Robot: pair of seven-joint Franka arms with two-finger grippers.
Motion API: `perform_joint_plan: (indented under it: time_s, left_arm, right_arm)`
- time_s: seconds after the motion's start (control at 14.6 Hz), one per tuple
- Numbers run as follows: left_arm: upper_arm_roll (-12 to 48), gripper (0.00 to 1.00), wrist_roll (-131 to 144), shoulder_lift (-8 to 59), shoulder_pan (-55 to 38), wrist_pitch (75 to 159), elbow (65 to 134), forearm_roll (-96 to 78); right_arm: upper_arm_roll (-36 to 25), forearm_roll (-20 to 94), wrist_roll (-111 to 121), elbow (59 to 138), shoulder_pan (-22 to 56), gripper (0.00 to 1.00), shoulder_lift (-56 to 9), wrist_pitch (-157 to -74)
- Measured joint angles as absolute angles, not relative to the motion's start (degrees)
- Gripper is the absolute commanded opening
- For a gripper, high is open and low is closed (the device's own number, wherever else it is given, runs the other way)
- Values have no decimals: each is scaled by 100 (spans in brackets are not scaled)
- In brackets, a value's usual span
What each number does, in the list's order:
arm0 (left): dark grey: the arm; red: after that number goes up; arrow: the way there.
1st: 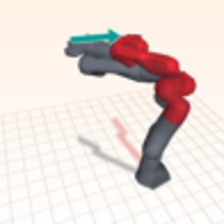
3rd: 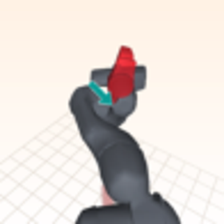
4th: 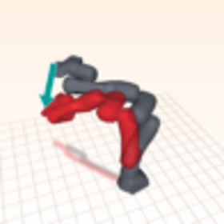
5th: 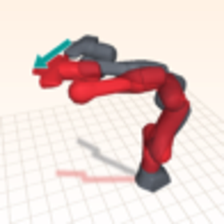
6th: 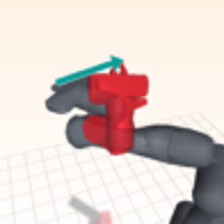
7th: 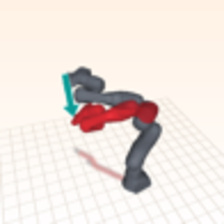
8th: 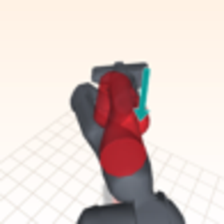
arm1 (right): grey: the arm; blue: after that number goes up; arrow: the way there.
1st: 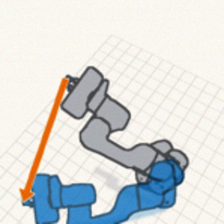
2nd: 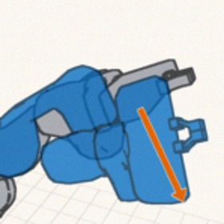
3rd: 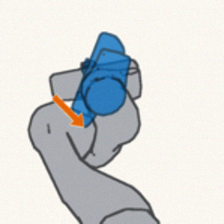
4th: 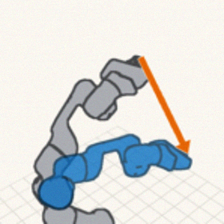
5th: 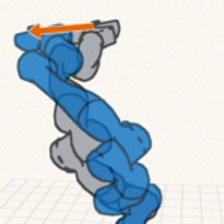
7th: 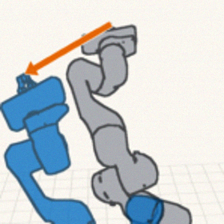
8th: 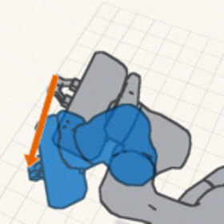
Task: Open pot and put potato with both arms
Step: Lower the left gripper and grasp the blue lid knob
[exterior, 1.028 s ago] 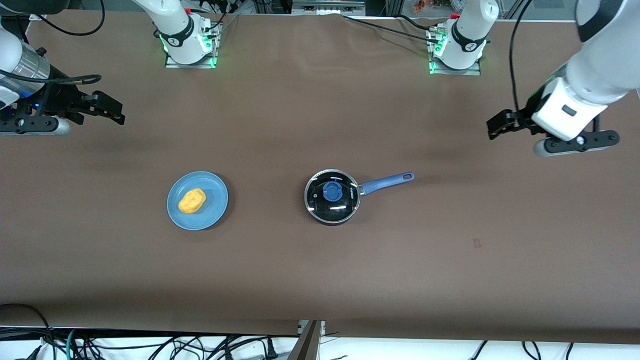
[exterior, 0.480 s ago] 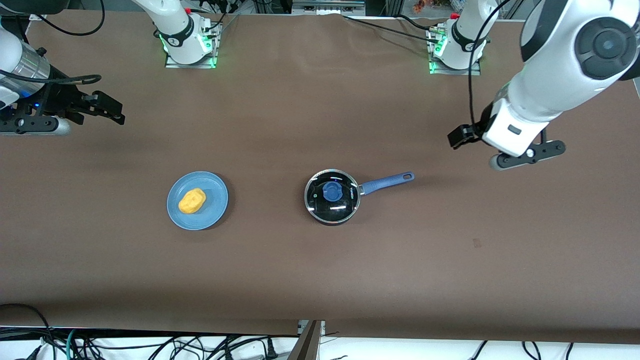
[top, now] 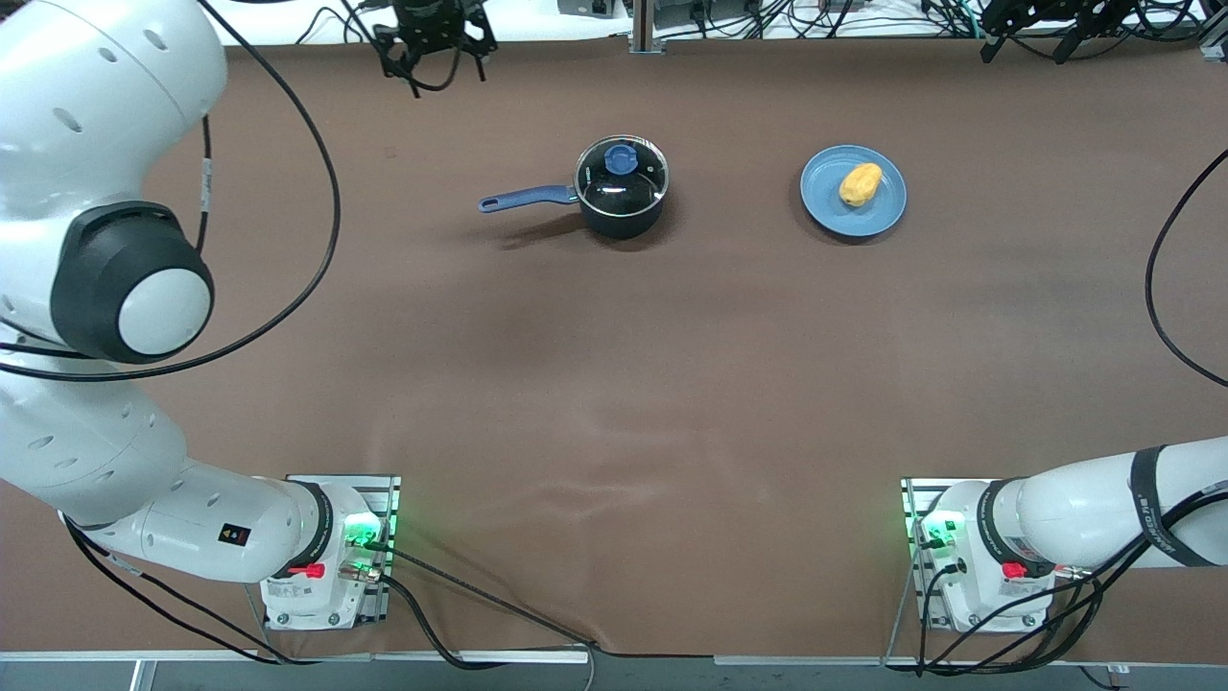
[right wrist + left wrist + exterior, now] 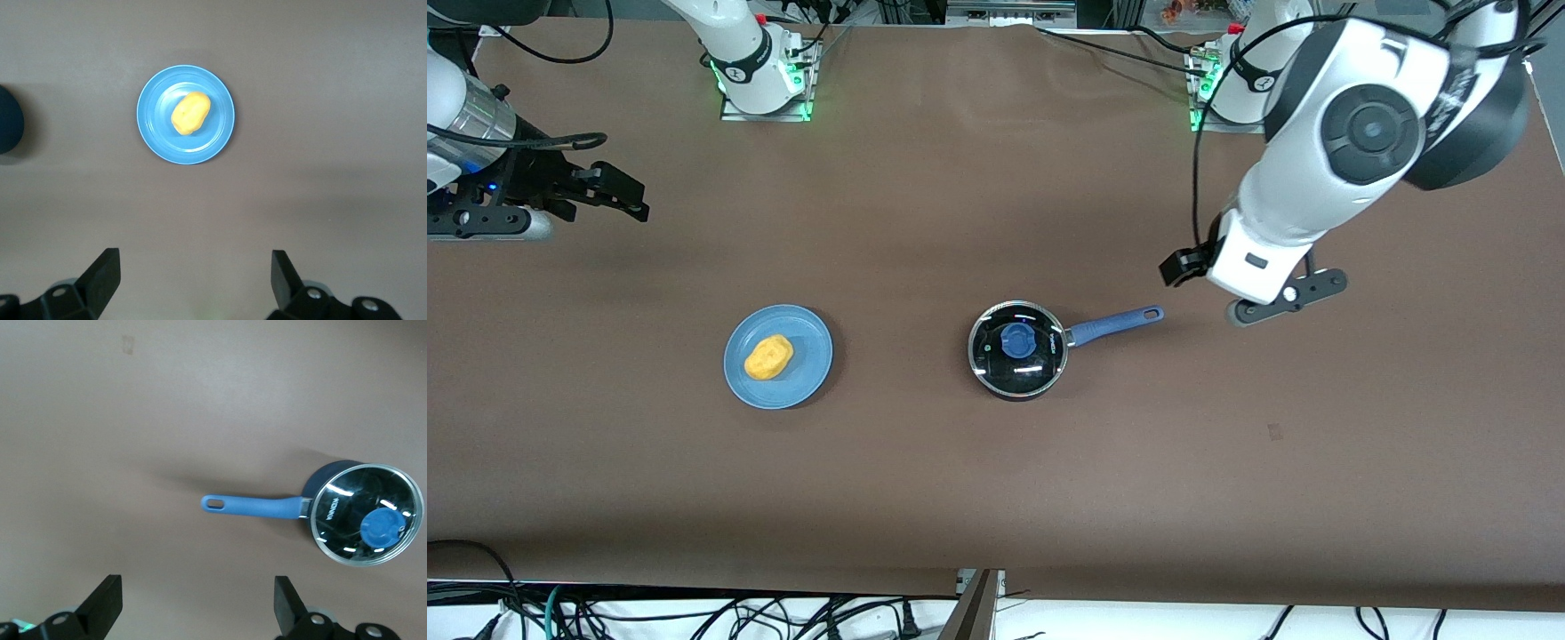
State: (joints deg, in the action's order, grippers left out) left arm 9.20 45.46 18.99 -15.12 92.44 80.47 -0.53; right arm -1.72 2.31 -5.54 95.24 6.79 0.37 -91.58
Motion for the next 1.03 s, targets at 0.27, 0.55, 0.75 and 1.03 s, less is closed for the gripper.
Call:
perform_joint_plan:
  time_s: [0.27, 0.55, 0.75, 1.03]
  left_arm:
    - [919, 100, 5010, 2153, -1722, 9508, 8030, -53]
    - [919, 100, 5415, 2374, -1852, 9794, 8024, -53]
    - [917, 100, 5780, 2584, -1996, 10061, 8021, -46]
    - [918, 100, 6506, 2889, -2287, 10437, 8015, 37]
  right_arm:
    - [-177, 231, -554, 9524, 678, 100, 37, -9158]
    - [-176, 231, -553, 9524, 678, 100, 37, -9157]
    - [-172, 231, -552, 9524, 680, 100, 37, -9157]
    - [-169, 231, -552, 9524, 681, 100, 37, -9152]
